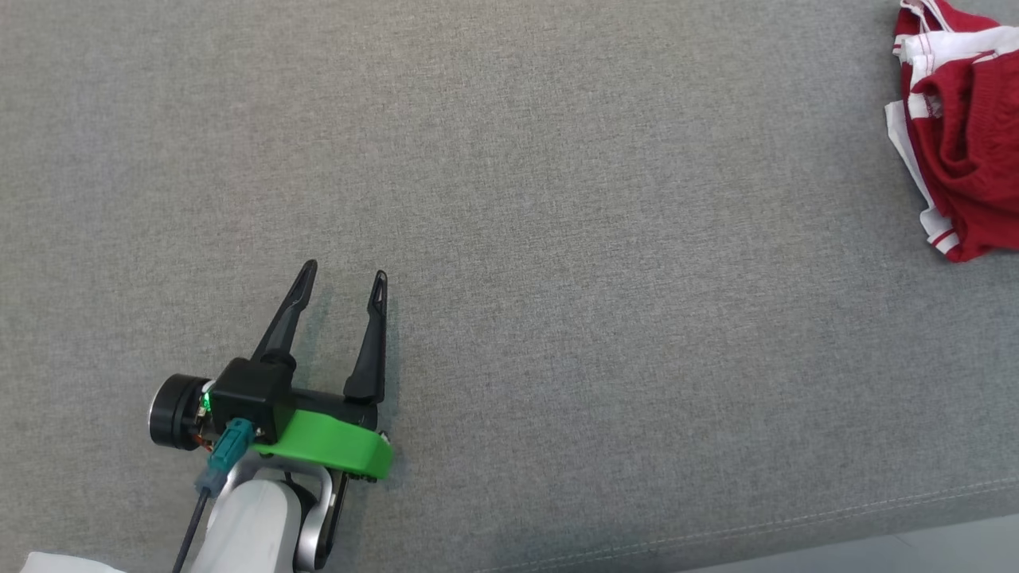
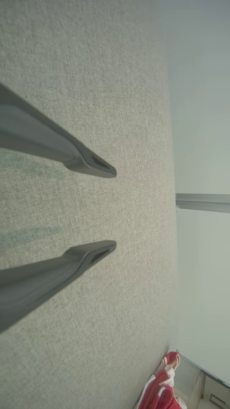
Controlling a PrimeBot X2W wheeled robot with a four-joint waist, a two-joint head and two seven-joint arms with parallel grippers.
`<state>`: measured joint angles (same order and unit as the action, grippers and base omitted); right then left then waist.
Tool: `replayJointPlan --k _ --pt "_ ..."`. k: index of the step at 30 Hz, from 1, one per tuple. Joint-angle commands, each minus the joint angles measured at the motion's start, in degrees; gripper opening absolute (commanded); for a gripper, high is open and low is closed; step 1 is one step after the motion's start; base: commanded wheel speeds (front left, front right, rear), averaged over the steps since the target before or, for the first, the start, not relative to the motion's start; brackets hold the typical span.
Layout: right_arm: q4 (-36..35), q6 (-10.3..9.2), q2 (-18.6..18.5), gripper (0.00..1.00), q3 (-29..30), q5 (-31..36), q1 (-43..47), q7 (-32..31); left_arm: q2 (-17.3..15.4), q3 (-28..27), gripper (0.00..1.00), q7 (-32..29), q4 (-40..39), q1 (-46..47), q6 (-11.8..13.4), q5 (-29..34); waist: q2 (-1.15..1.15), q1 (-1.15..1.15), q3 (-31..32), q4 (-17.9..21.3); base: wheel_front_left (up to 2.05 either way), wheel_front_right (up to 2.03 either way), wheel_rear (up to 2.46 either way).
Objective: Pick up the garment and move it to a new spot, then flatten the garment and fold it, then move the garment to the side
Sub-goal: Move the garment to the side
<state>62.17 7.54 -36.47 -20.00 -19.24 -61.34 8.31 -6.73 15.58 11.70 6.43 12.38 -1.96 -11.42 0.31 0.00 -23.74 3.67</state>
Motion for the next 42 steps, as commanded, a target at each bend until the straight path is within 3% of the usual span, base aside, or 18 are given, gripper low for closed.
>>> replayJointPlan --k 1,16,25,34,42 --pt "-0.5 -0.11 0.2 1.00 -0.6 -0.3 -0.4 1.3 -0.3 -0.4 1.00 0.4 0.3 1.0 0.5 -0.4 -0.31 0.00 1.7 0.2 0.00 0.00 0.00" --pt "-7.1 -0.11 5.9 1.00 -1.7 -5.8 5.9 6.5 0.6 -6.6 1.00 3.1 5.4 -0.7 3.4 -4.6 -0.31 0.00 12.4 -1.0 0.00 0.00 0.00" --pt "-16.4 -0.11 11.7 1.00 1.2 -7.6 16.6 6.9 1.3 -10.2 1.00 3.5 6.3 -4.9 4.4 -5.4 -0.31 0.00 17.6 -2.4 0.00 0.00 0.00" --pt "-29.2 -0.10 21.7 1.00 6.3 -4.5 31.4 6.9 2.1 -12.3 1.00 3.5 6.4 -9.2 4.6 -5.3 -0.31 0.00 19.9 -3.6 0.00 0.00 0.00" --pt "-39.4 -0.10 30.3 1.00 13.1 3.1 44.1 6.9 2.9 -12.2 1.00 3.5 7.8 -10.4 3.5 -6.2 -0.31 0.00 20.7 -4.9 0.00 0.00 0.00"
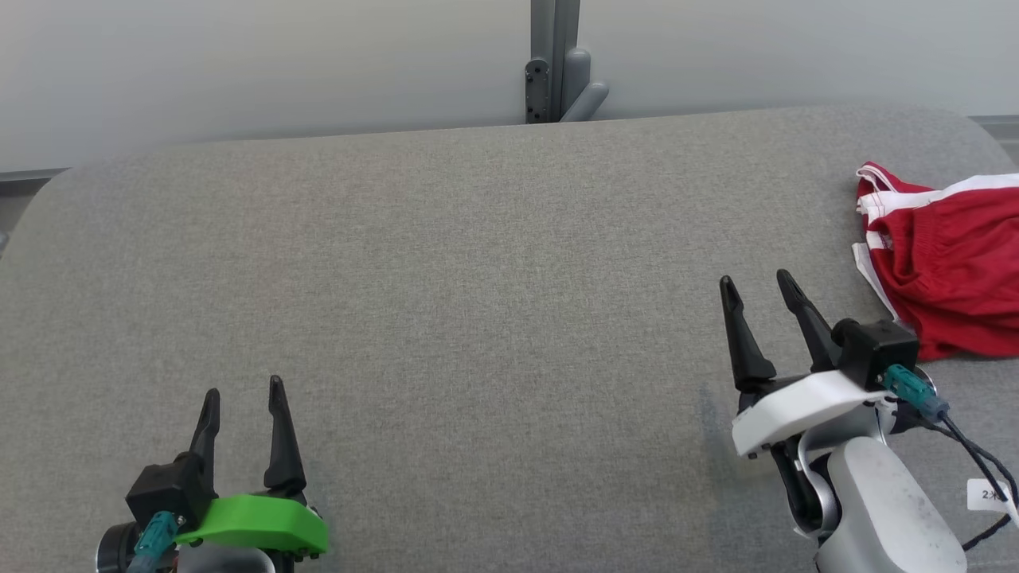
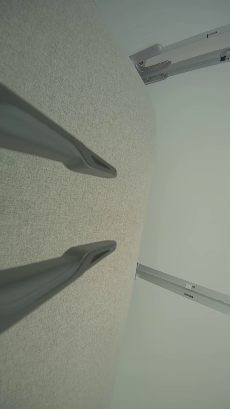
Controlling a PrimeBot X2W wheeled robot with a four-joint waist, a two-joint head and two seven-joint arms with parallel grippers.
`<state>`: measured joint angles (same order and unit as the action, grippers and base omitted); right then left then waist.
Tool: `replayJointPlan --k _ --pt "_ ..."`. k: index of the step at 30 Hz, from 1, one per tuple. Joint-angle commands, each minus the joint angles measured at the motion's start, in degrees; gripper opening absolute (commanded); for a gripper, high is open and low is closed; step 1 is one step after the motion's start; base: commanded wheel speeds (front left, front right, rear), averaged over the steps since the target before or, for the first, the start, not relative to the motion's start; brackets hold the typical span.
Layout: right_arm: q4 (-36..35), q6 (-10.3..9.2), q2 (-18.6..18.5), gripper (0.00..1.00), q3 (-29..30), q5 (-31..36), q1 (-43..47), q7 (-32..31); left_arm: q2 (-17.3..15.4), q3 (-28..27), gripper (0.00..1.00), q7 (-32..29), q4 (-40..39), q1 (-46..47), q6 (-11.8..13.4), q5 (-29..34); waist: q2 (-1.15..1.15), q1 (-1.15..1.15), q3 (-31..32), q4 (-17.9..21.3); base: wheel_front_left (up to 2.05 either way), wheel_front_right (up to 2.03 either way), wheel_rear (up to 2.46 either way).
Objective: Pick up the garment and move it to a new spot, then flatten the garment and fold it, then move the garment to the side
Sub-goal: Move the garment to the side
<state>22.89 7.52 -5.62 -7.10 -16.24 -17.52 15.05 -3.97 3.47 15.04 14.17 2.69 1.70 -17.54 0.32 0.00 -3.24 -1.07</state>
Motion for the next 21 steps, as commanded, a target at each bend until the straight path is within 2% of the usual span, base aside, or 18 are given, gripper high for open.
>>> replayJointPlan --k 1,8,21 --pt "-1.2 -0.07 0.2 1.00 0.7 1.1 1.4 0.1 0.2 0.1 1.00 0.2 0.1 -0.7 -0.2 -0.1 -0.32 0.00 0.3 -0.3 0.00 0.00 0.00" --pt "-6.9 -0.07 2.5 1.00 2.8 5.2 7.7 0.1 0.5 0.9 1.00 0.2 0.5 -1.5 -0.6 -0.2 -0.32 0.00 1.1 -0.8 0.00 0.00 0.00" --pt "-9.2 -0.07 2.7 1.00 2.5 3.1 11.0 -1.0 0.6 1.3 1.00 0.2 0.2 -1.8 0.2 2.7 -0.32 0.00 1.2 -0.9 0.00 0.00 0.00"
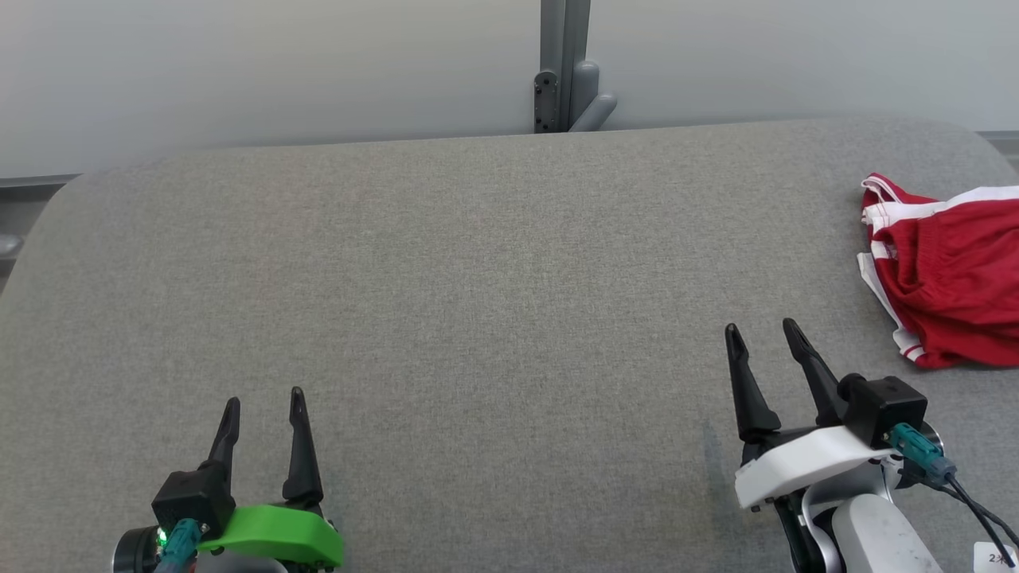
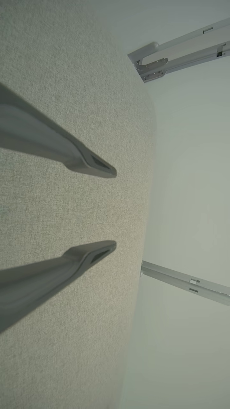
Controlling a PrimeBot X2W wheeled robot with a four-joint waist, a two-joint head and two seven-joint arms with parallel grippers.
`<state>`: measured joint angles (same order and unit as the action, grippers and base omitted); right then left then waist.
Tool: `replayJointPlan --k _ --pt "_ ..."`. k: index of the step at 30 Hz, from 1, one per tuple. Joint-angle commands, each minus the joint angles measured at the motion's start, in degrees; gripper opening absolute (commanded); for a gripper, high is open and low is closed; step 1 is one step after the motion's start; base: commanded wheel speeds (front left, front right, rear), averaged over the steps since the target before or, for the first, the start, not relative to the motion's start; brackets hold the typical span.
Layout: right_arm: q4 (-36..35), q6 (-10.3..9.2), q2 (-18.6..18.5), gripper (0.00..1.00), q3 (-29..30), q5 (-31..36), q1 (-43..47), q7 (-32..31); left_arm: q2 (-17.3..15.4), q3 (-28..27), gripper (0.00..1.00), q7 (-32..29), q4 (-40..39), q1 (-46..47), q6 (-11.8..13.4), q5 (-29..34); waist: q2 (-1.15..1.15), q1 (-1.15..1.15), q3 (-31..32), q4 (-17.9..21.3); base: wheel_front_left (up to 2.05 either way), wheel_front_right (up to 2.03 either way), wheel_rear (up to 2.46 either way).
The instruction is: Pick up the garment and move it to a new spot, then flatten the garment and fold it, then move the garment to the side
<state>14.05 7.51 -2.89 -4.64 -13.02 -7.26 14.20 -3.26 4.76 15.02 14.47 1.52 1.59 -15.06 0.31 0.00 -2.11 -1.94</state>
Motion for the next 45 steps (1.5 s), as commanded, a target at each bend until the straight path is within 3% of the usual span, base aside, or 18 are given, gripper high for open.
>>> replayJointPlan --k 1,15,16,20,45 --pt "-0.4 -0.06 0.0 1.00 0.0 -0.2 0.8 -0.2 -0.1 0.1 1.00 0.2 0.0 -0.6 0.2 0.4 -0.31 0.00 0.1 -0.1 0.00 0.00 0.00" --pt "-1.2 -0.05 0.0 1.00 -0.5 -0.5 1.0 -0.8 0.0 -0.2 1.00 0.2 -1.6 -0.2 -0.6 1.6 -0.31 0.00 0.0 -0.3 0.00 0.00 0.00" --pt "-0.9 0.00 0.0 0.00 -0.4 -0.4 0.5 -0.6 0.0 -0.1 0.00 0.0 -1.5 0.0 -0.6 1.3 0.00 0.00 0.0 -0.3 0.00 0.00 0.00" --pt "0.9 0.01 0.1 0.00 -0.4 -0.6 1.6 -0.6 0.2 0.0 0.00 -0.4 0.5 -0.5 -0.6 0.9 0.00 0.00 0.0 -0.3 0.00 0.00 0.00" --pt "0.0 0.00 -0.6 0.00 4.0 -25.0 2.0 -6.3 0.2 -1.8 0.00 -6.5 2.1 3.2 -3.2 -22.8 -0.06 0.00 0.4 0.1 0.00 0.00 0.00"
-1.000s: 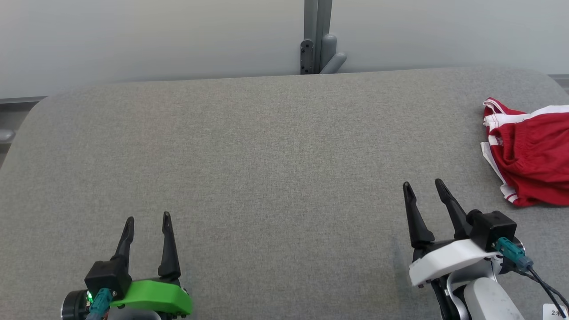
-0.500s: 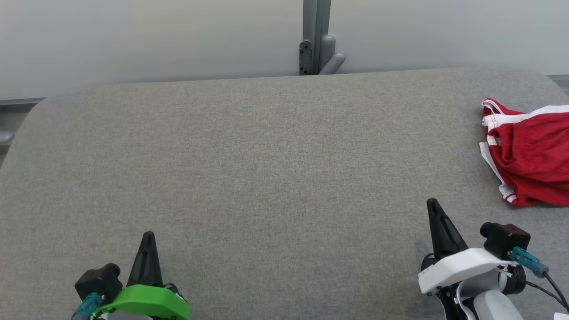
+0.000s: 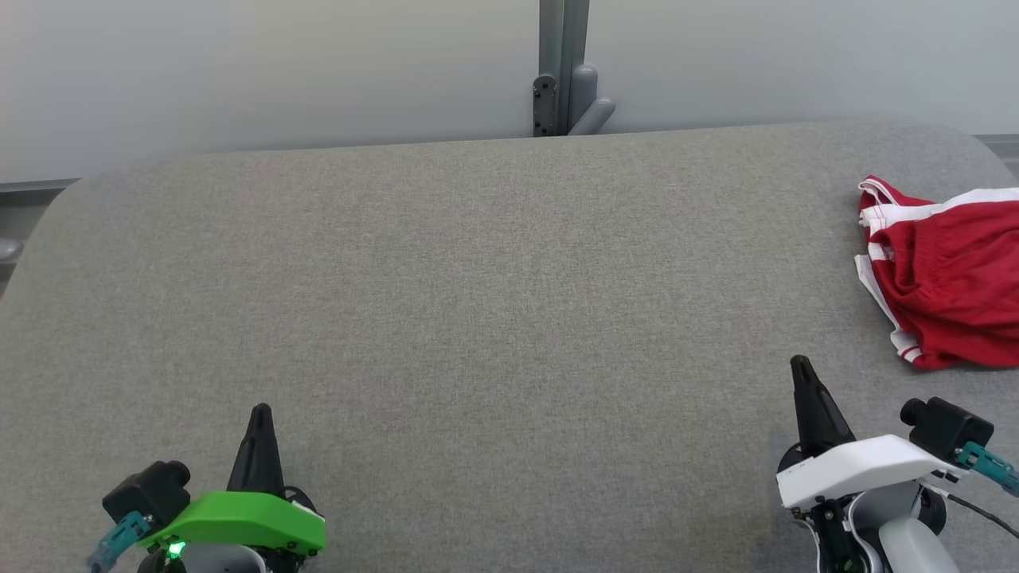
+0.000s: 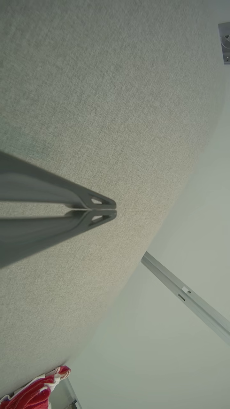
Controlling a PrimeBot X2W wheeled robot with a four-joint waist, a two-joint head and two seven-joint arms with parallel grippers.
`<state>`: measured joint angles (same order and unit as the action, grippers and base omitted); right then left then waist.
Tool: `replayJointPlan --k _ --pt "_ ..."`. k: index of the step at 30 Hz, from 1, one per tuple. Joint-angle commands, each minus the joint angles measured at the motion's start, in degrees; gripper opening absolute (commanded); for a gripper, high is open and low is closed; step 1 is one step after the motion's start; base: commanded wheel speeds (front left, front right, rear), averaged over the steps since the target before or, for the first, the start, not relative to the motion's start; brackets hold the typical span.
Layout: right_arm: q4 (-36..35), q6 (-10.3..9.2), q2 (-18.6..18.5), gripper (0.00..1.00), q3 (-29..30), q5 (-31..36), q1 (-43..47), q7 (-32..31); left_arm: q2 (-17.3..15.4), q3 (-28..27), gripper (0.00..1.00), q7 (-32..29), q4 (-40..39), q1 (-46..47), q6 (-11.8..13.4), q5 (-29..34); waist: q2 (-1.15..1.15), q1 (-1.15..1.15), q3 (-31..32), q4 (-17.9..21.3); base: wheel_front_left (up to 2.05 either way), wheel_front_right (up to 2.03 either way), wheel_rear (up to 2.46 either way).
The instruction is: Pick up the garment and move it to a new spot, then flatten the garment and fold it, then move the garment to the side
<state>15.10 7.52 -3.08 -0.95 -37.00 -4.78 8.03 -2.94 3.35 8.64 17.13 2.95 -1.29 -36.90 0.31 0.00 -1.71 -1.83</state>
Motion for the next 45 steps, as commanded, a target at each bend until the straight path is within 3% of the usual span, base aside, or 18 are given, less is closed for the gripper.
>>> replayJointPlan --k 1,45 --pt "-1.1 -0.01 -0.4 0.00 0.5 -1.9 -0.5 -0.3 -0.1 -0.4 0.00 -0.3 -0.5 1.9 -0.4 -1.9 -0.06 0.00 0.0 0.0 0.00 0.00 0.00" --pt "-2.1 -0.02 -0.9 0.00 6.6 -32.3 0.1 -8.0 0.0 -2.5 0.00 -8.0 1.4 6.5 -3.7 -31.8 -0.17 0.00 0.7 0.8 0.00 0.00 0.00"
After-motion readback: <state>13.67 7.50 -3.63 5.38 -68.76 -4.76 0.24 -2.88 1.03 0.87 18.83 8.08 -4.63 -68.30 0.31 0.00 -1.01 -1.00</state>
